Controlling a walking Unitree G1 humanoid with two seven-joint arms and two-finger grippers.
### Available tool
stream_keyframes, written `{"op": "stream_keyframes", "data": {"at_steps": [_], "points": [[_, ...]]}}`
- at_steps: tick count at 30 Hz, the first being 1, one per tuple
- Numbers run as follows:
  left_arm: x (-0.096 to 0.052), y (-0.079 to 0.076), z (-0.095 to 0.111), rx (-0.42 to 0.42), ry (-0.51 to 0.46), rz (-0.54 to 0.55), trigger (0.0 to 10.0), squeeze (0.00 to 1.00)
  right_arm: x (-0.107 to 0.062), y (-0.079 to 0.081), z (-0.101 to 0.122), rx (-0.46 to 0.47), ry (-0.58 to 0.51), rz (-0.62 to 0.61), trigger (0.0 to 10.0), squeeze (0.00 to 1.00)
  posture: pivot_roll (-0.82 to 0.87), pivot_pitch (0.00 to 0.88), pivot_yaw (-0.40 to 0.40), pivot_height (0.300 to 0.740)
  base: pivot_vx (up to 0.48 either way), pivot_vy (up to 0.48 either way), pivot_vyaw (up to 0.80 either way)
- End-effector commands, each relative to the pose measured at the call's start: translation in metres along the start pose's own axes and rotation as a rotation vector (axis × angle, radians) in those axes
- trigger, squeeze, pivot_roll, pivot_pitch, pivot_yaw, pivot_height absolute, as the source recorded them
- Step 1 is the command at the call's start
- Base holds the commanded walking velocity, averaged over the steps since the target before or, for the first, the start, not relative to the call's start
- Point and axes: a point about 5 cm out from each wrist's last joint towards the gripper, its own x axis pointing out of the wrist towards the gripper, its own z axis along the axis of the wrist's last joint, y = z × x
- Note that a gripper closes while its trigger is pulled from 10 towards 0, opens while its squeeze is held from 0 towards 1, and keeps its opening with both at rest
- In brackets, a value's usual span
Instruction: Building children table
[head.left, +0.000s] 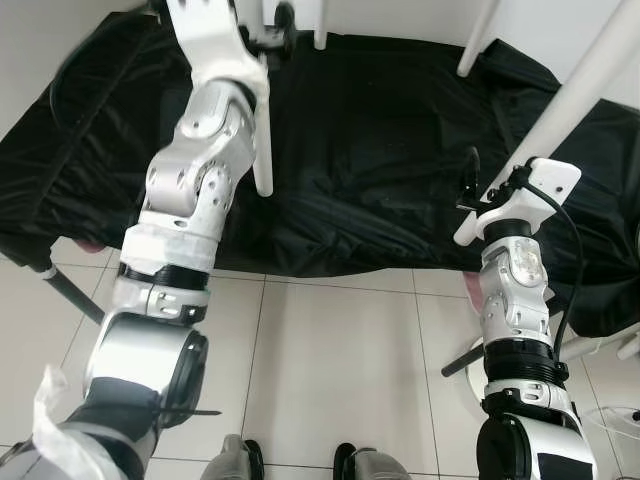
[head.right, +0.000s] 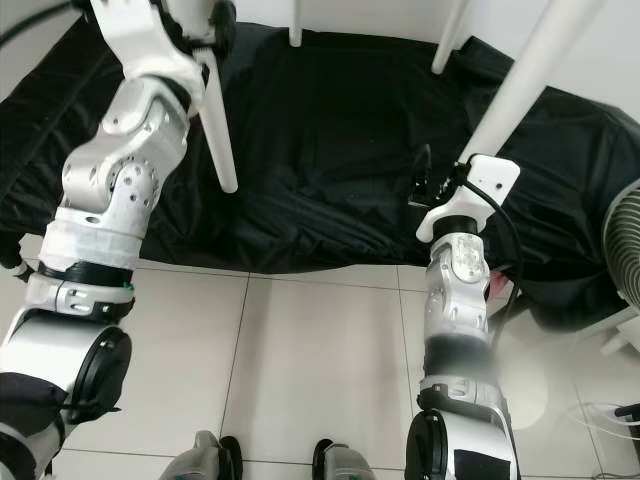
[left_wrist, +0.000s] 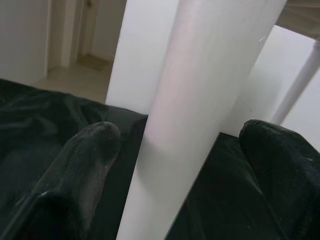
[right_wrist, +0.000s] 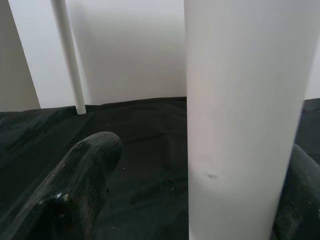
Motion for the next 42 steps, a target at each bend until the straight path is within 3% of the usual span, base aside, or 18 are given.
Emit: {"op": "stream_keyframes", "data": {"at_steps": [1,6,10,13,16,19,21,24,26,30,31,32,33,34,35,37,39,42], "points": [[-0.011,-0.027,0.003,-0.015,-0.004,-0.524,10.0,0.00,-0.004,0.001,0.001,-0.002,-0.017,-0.005,10.0,0.00,-0.02,0.115,-0.041,0.740,0.000,0.000,0.00],[-0.024,-0.008,-0.001,-0.021,0.024,-0.517,10.0,0.00,-0.013,-0.011,-0.002,-0.046,-0.018,-0.085,10.0,0.00,-0.01,0.117,-0.038,0.740,0.000,0.000,0.00],[-0.042,0.021,-0.009,-0.033,0.026,-0.454,10.0,0.00,-0.031,-0.025,-0.007,-0.109,-0.012,-0.183,10.0,0.00,-0.01,0.120,-0.038,0.740,0.000,0.000,0.00],[-0.044,0.024,-0.010,-0.026,0.016,-0.446,10.0,0.00,-0.033,-0.026,-0.008,-0.116,-0.014,-0.191,10.0,0.00,-0.01,0.120,-0.038,0.740,0.000,0.000,0.00],[-0.056,0.032,-0.019,-0.015,-0.004,-0.426,10.0,0.00,-0.042,-0.031,-0.008,-0.128,-0.022,-0.239,10.0,0.00,-0.02,0.127,-0.037,0.740,0.000,0.000,0.00],[-0.075,0.043,-0.035,-0.032,0.043,-0.380,10.0,0.00,-0.054,-0.030,-0.006,-0.141,-0.037,-0.248,10.0,0.00,-0.03,0.137,-0.033,0.740,0.000,0.000,0.00],[-0.075,0.043,-0.035,-0.032,0.043,-0.380,10.0,0.00,-0.054,-0.030,-0.006,-0.141,-0.037,-0.248,10.0,0.00,-0.03,0.137,-0.033,0.740,0.000,0.000,0.00],[-0.086,0.051,-0.044,-0.058,0.067,-0.324,10.0,0.00,-0.063,-0.025,-0.008,-0.148,-0.030,-0.228,10.0,0.00,-0.03,0.138,-0.030,0.740,0.000,0.000,0.00],[-0.103,0.067,-0.067,-0.039,0.114,-0.241,10.0,0.00,-0.082,-0.019,-0.024,-0.172,0.037,-0.185,10.0,0.00,-0.02,0.153,-0.031,0.740,0.000,0.000,0.00],[-0.103,0.067,-0.067,-0.039,0.114,-0.241,10.0,0.00,-0.082,-0.019,-0.024,-0.172,0.037,-0.185,10.0,0.00,-0.02,0.153,-0.031,0.740,0.000,0.000,0.00],[-0.113,0.076,-0.079,-0.039,0.136,-0.193,10.0,0.00,-0.092,-0.015,-0.033,-0.193,0.068,-0.151,10.0,0.00,-0.02,0.158,-0.031,0.740,0.000,0.000,0.00],[-0.113,0.076,-0.079,-0.039,0.136,-0.193,10.0,0.00,-0.092,-0.015,-0.033,-0.193,0.068,-0.151,10.0,0.00,-0.02,0.158,-0.031,0.740,0.000,0.000,0.00],[-0.126,0.086,-0.096,-0.047,0.167,-0.130,10.0,0.00,-0.103,-0.009,-0.044,-0.214,0.097,-0.097,10.0,0.00,-0.02,0.164,-0.028,0.740,0.000,0.000,0.00],[-0.126,0.086,-0.096,-0.047,0.167,-0.130,10.0,0.00,-0.103,-0.009,-0.044,-0.214,0.097,-0.097,10.0,0.00,-0.02,0.164,-0.028,0.740,0.000,0.000,0.00],[-0.152,0.099,-0.125,-0.022,0.219,-0.033,10.0,0.00,-0.123,-0.003,-0.061,-0.248,0.157,-0.003,10.0,0.00,-0.02,0.166,-0.030,0.740,0.000,0.000,0.00],[-0.152,0.099,-0.125,-0.022,0.219,-0.033,10.0,0.00,-0.123,-0.003,-0.061,-0.248,0.157,-0.003,10.0,0.00,-0.02,0.166,-0.030,0.740,0.000,0.000,0.00],[-0.173,0.100,-0.146,0.021,0.290,-0.017,10.0,0.00,-0.139,-0.001,-0.075,-0.291,0.214,0.066,10.0,0.00,-0.02,0.167,-0.030,0.740,0.000,0.000,0.00],[-0.193,0.098,-0.164,0.050,0.362,-0.054,10.0,0.00,-0.153,-0.002,-0.086,-0.323,0.263,0.118,10.0,0.00,-0.02,0.167,-0.030,0.740,0.000,0.000,0.00]]}}
